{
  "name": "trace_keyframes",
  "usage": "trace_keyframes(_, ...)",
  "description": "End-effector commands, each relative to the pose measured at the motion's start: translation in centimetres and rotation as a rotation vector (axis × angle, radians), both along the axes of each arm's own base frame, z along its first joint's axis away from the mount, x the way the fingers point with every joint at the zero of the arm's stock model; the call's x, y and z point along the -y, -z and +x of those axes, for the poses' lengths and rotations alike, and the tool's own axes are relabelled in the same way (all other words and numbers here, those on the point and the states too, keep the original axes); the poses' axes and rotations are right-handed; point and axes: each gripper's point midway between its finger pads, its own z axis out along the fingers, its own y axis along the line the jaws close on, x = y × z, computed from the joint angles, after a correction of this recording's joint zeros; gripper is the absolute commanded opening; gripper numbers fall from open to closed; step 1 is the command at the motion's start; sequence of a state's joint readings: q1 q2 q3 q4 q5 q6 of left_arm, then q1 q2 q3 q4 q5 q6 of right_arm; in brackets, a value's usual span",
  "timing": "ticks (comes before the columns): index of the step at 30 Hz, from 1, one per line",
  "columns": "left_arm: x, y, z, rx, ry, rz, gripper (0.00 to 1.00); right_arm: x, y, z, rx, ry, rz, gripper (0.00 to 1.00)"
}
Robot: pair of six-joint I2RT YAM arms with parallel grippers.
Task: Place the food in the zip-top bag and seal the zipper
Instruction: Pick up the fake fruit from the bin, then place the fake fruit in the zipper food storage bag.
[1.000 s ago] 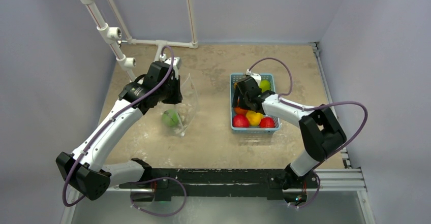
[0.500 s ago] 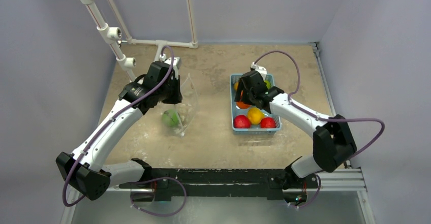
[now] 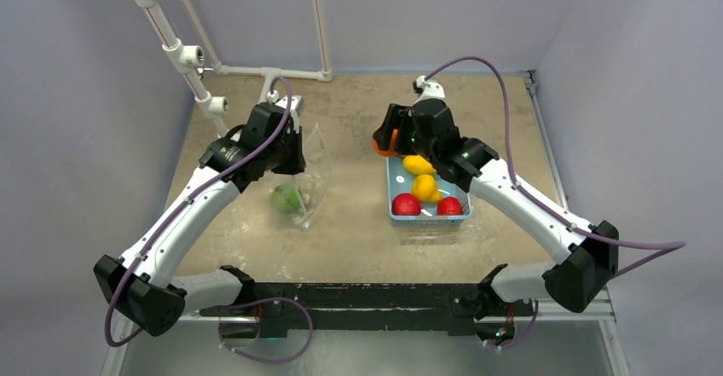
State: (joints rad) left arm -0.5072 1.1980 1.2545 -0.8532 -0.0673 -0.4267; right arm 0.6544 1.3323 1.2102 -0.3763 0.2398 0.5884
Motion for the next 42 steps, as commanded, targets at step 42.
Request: trace_keyframes(42,-0.8,-3.4,-0.3,0.088,-0.013,-0.015,0.0,-17.1,-0.6,-7.3,0.063,-0.431,0.01,0.35)
